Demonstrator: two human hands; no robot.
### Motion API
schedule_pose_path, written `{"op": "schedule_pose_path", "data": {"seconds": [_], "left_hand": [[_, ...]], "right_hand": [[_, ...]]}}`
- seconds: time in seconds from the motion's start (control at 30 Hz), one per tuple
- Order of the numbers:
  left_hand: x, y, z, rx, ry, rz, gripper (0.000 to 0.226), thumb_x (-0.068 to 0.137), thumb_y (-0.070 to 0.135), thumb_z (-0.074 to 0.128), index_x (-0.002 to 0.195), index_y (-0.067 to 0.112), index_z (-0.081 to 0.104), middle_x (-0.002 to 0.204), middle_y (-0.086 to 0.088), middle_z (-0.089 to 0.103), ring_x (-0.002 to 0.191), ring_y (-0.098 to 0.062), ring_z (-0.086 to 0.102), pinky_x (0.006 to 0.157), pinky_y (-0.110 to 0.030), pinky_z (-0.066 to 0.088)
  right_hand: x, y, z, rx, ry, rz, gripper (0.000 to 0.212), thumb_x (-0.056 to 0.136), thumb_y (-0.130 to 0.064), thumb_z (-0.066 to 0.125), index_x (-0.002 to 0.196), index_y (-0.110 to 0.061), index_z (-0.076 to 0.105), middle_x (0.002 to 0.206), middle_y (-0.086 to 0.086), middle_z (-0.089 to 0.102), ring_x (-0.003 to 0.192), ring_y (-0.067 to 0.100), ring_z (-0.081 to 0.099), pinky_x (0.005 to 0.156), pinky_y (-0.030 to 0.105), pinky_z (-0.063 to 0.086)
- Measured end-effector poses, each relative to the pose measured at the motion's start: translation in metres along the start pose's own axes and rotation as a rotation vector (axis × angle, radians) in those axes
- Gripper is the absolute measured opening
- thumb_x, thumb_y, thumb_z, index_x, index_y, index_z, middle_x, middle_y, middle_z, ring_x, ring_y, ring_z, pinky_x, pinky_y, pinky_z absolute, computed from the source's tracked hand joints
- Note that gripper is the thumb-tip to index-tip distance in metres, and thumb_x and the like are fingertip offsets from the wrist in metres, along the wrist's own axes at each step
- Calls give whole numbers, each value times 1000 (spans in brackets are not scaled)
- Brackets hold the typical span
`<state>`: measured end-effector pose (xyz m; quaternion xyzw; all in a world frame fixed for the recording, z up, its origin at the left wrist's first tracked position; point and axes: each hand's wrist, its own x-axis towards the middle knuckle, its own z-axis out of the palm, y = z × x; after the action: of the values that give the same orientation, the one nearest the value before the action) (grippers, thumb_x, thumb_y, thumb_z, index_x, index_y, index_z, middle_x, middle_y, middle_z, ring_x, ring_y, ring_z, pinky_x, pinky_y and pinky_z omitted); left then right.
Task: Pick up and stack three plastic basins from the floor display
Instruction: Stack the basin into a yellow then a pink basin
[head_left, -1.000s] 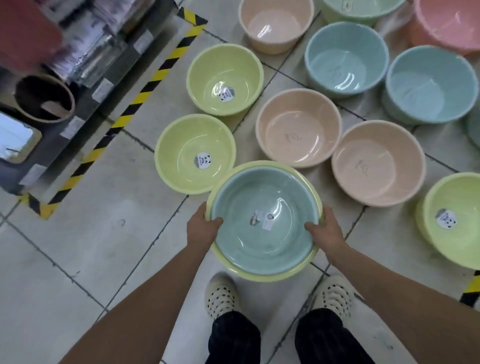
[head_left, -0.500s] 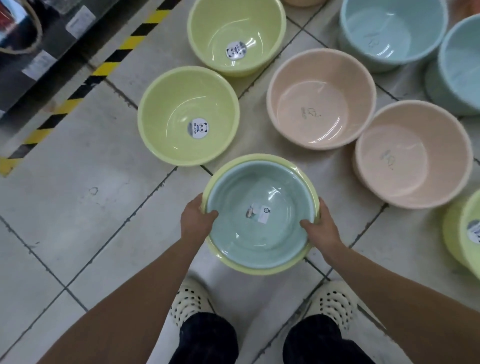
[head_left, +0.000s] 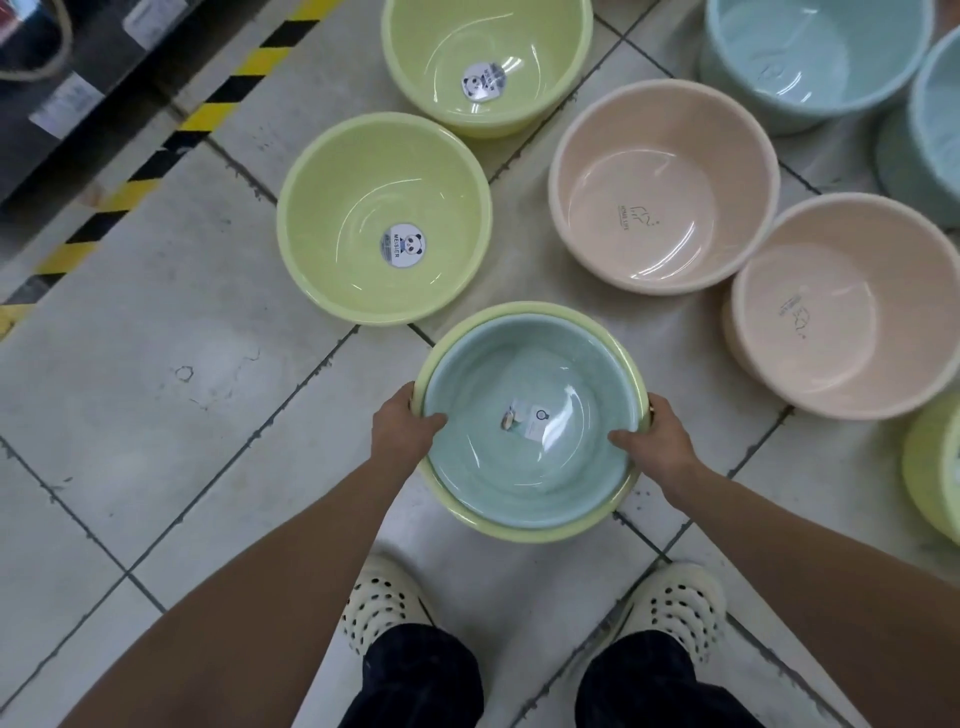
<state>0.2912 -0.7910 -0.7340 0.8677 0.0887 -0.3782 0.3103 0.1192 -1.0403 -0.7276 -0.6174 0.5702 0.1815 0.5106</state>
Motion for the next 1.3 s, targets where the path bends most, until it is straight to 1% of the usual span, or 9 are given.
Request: {"op": "schedule_pose_path", "data": {"seconds": [0.1,0.3,0.43,0.53,0.67,0.73,0.87,1.03,1.3], "left_hand": [[-12,11,-19,-53,18,7,26,82,14,73,107,13,68,93,-8,71,88,-29,66,78,-37,56],[-48,61,-92,-139,34,53,21,82,13,71,103,18,69,78,5,65,74,-18,62,63,-25,47],[-64,105,-158,-155,59,103,27,83,11,72,108,22,69,80,11,65,72,-9,61,75,-29,51],[-66,136,-210,-98,58,160,38,80,17,76,118,17,71,85,5,66,80,-20,63,83,-33,54],[-59,178,-265,-24,67,220,49,82,17,77,129,17,67,98,-1,68,91,-23,64,81,-27,49],[-53,196,-282,13,56,247,45,82,17,76,126,14,68,103,-6,70,90,-23,63,78,-25,45],[-36,226,-304,21,50,267,44,74,25,74,116,15,70,102,-13,72,90,-29,65,75,-29,48],[7,247,-308,52,42,241,39,80,10,75,119,14,70,101,-11,71,92,-28,64,76,-29,46],[82,256,-300,62,46,196,41,80,9,74,120,17,69,102,-8,71,92,-28,64,79,-31,49]], "right_hand": [[-17,-24,-8,-30,16,-8,62,87,-8,69,142,-18,42,115,4,57,98,24,57,77,34,47],[-73,-101,-25,-68,52,-98,60,86,-11,71,140,-15,45,109,2,59,95,22,58,77,30,44],[-118,-161,-29,-55,42,-127,61,85,-8,71,139,-15,44,110,2,59,100,24,59,80,31,45],[-148,-203,-26,-45,23,-155,67,80,-10,73,140,-20,45,116,0,63,108,24,62,85,34,50],[-174,-249,-22,-3,14,-200,65,79,-8,72,138,-18,46,114,0,64,108,23,63,90,40,55],[-183,-270,-22,23,22,-190,66,83,-8,71,141,-16,41,110,0,60,105,24,62,87,39,54],[-177,-305,-21,22,28,-185,66,86,-9,70,143,-16,38,101,-7,58,107,26,61,89,40,52],[-149,-338,-17,21,64,-160,57,86,-7,70,137,-18,48,98,-5,57,94,22,58,80,33,46],[-89,-363,18,32,55,-89,59,86,-7,71,139,-17,48,108,2,59,95,23,56,84,34,48]]}}
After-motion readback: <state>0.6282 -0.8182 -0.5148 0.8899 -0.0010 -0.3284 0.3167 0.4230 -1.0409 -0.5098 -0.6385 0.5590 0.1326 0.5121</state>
